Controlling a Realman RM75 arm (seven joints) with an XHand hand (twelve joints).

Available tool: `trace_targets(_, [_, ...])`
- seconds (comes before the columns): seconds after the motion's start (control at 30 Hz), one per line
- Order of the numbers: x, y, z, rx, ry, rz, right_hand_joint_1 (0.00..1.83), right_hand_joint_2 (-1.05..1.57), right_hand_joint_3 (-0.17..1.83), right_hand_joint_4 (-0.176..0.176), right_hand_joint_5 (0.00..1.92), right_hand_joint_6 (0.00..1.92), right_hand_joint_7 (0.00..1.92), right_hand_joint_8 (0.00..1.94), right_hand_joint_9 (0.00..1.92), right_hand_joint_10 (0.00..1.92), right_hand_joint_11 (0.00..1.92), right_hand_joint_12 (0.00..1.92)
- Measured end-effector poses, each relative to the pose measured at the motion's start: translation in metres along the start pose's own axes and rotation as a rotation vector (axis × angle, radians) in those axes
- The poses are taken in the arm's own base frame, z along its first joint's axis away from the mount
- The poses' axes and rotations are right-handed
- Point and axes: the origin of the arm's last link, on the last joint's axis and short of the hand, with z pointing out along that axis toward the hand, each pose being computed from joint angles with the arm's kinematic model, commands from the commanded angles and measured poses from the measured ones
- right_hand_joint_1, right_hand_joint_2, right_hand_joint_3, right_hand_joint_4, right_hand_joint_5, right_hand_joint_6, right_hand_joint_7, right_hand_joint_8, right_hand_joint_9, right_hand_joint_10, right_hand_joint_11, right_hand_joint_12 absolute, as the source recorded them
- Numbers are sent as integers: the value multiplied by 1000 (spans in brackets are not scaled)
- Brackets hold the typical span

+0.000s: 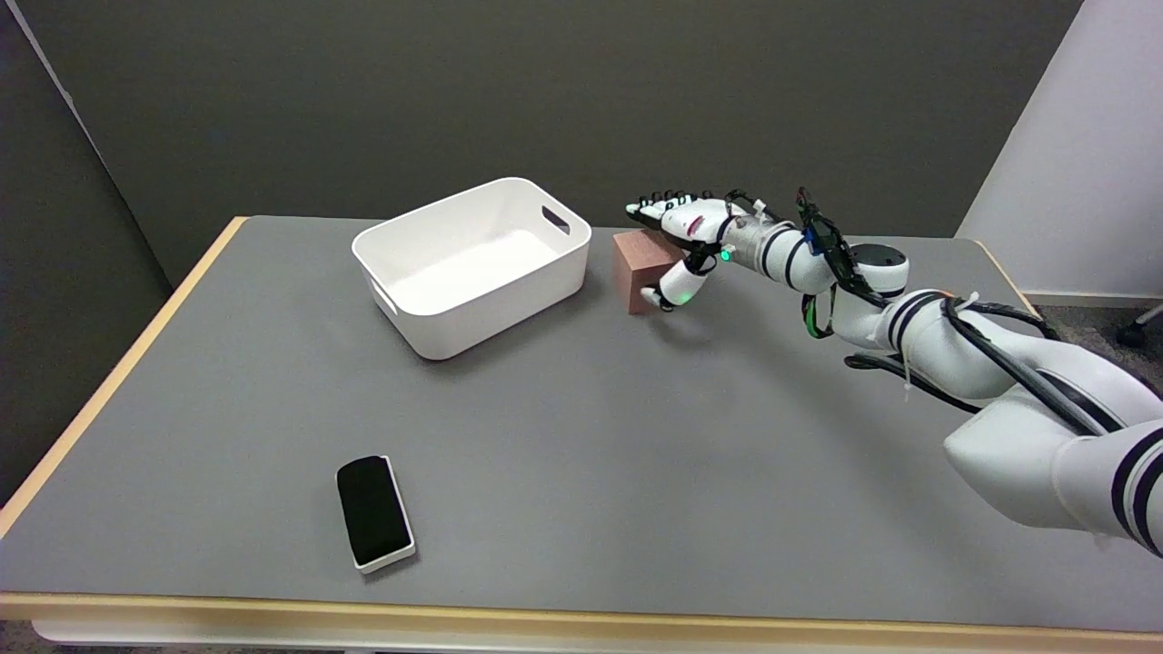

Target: Pick up wooden cube.

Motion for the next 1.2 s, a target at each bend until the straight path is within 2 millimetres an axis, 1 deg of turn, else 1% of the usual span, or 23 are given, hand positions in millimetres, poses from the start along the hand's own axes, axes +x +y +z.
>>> trace_targets(0.07, [-1,0,0,-1,-2,-3,914,682,961,26,36,258,240,310,166,547,-1,961])
trace_targets(0.1, [-1,0,0,-1,-3,-4,929,693,956,34,54,293,285,328,202,573,7,989])
trace_targets(0.17, [-2,1,-1,-1,-5,-6,941,712,978,49,110,343,360,424,269,662,47,1012])
trace_targets(0.23, [-3,1,-1,-1,-7,-8,919,744,996,65,169,448,438,567,330,738,100,1024])
trace_targets(0.3, [-3,1,-1,-2,-7,-9,920,772,962,84,257,620,533,724,402,823,135,1064])
trace_targets(0.4, [-3,1,-1,-2,-5,-9,926,792,902,113,333,952,598,873,484,953,177,1144])
trace_targets(0.43, [-3,1,-2,-2,-5,-9,924,818,850,127,369,1093,619,931,506,1000,195,1183])
trace_targets(0.47, [-3,1,-2,-1,-5,-9,856,1020,554,152,475,1361,635,980,523,1042,205,1216])
trace_targets(0.5, [-3,2,-2,-2,-4,-9,799,1187,310,173,562,1583,649,1021,538,1077,213,1244])
trace_targets(0.57, [-3,2,-2,-1,-3,-9,812,1183,298,176,600,1584,668,1064,558,1099,230,1262])
trace_targets(0.67, [-3,3,-3,-3,0,-8,860,1103,400,161,660,1538,712,1205,619,1179,285,1319])
trace_targets(0.8, [-5,3,-4,-4,-2,-7,879,1071,445,151,684,1527,772,1378,699,1273,390,1449])
trace_targets(0.83, [-5,3,-4,-4,-1,-6,882,1069,448,147,685,1526,777,1397,704,1281,397,1460])
trace_targets(0.87, [-5,4,-5,-4,1,-5,900,1062,457,129,684,1522,786,1416,712,1293,405,1484])
trace_targets(0.93, [-4,4,-5,-4,4,-3,1187,969,574,-131,646,1463,891,1460,772,1381,437,1736])
trace_targets(0.97, [-4,4,-6,-4,7,-3,1203,961,583,-147,645,1460,901,1456,781,1393,452,1763])
trace_targets(1.0, [-4,5,-7,-4,10,-2,1206,957,587,-152,646,1459,906,1448,788,1402,467,1780])
trace_targets(1.03, [-4,5,-7,-3,11,-3,1200,1011,491,-151,630,1457,890,1453,818,1401,482,1774])
trace_targets(1.07, [-3,5,-8,-3,14,-3,1190,1091,349,-148,607,1454,865,1462,861,1397,500,1761])
trace_targets(1.1, [-3,6,-8,-3,18,-3,1187,1121,295,-148,598,1452,856,1464,876,1404,507,1766])
trace_targets(1.2, [-1,8,-11,-5,32,2,1191,1111,308,-153,603,1445,864,1462,882,1461,532,1809])
